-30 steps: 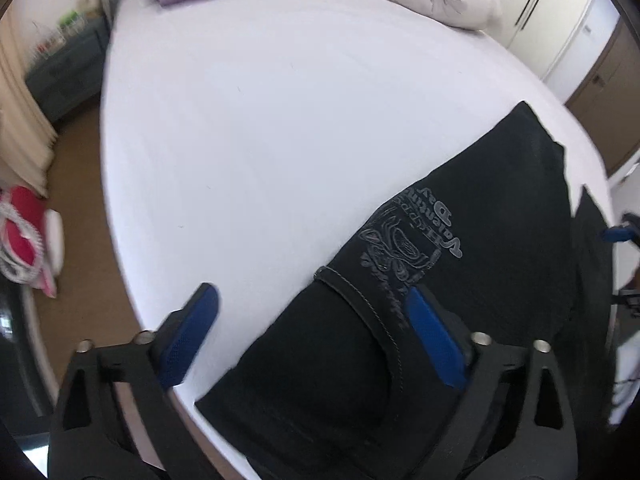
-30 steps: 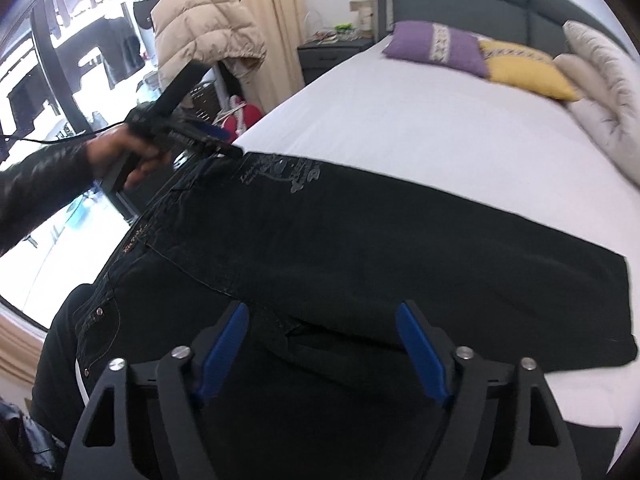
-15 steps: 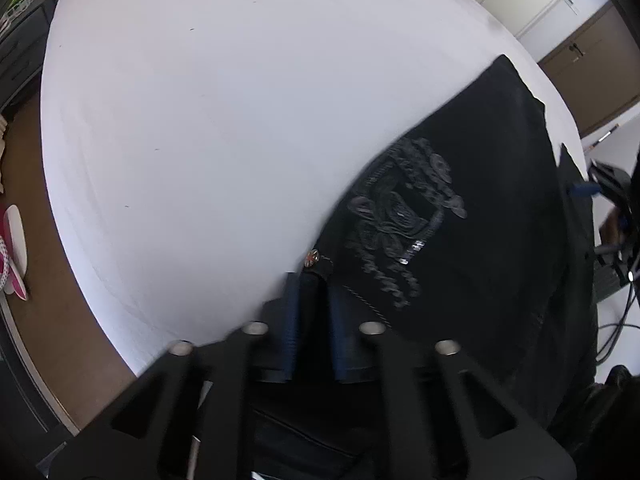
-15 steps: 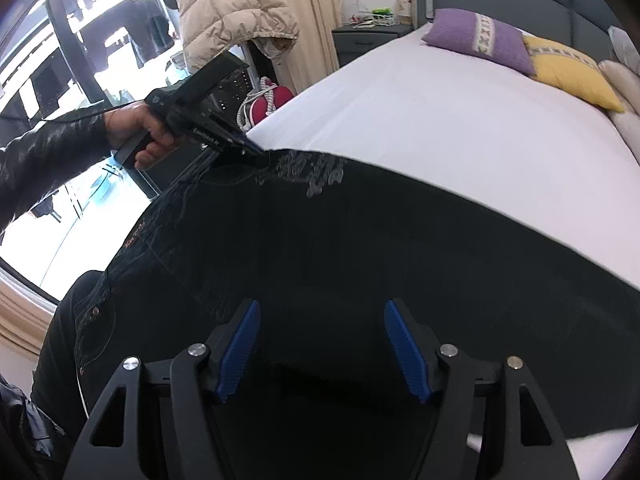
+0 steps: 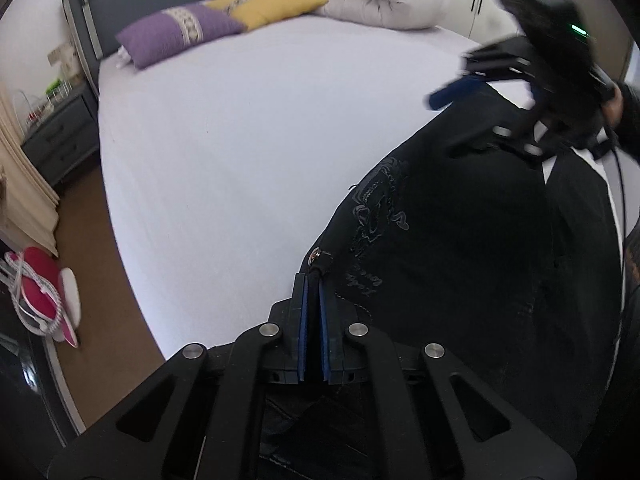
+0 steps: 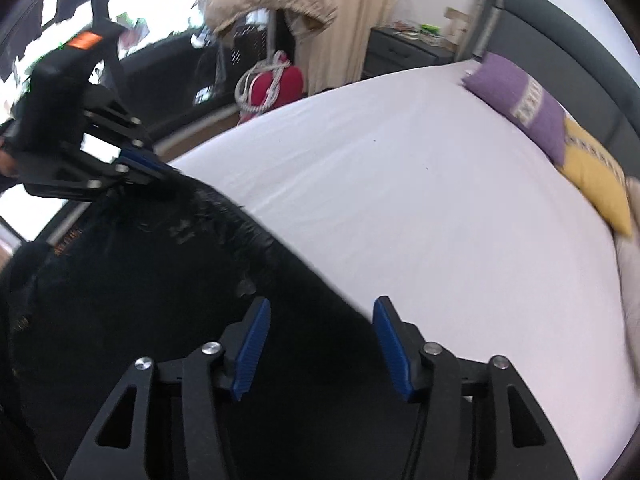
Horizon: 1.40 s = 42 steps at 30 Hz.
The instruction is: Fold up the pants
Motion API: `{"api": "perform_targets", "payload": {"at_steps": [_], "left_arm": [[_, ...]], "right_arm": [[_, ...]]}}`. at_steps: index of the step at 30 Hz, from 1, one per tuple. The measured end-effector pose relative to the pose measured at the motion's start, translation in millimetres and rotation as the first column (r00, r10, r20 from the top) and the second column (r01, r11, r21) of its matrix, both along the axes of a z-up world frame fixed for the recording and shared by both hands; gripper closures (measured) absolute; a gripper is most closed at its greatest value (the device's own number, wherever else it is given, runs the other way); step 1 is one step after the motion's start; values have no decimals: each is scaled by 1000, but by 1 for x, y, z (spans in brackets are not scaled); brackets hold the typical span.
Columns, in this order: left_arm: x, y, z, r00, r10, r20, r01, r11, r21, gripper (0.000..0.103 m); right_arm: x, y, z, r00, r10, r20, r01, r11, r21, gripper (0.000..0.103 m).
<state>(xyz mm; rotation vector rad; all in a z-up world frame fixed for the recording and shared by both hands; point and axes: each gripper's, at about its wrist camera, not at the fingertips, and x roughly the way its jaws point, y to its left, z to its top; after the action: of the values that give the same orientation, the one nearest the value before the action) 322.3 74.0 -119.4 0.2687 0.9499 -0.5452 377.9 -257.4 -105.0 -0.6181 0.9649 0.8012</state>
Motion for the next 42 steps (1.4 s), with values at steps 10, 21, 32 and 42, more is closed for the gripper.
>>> {"api": "perform_targets", "payload": {"at_steps": [10, 21, 32, 42], "left_arm": [[-8, 31, 10, 1000, 8, 16, -8, 999, -37, 101], [-49, 27, 27, 999, 37, 7, -36, 997, -70, 101], [-94, 14, 48, 998, 59, 18, -56, 992, -111, 101], [-100, 13, 48, 998, 61, 33, -58, 993, -101, 101]], "right_arm": [[41, 16, -43, 992, 19, -127, -40, 985, -166, 82], [20, 15, -19, 979, -59, -198, 73, 995, 64, 99], [-56, 34, 16, 1000, 22, -3, -22, 994, 111, 78], [-18, 19, -1, 990, 141, -8, -140, 978, -156, 44]]}}
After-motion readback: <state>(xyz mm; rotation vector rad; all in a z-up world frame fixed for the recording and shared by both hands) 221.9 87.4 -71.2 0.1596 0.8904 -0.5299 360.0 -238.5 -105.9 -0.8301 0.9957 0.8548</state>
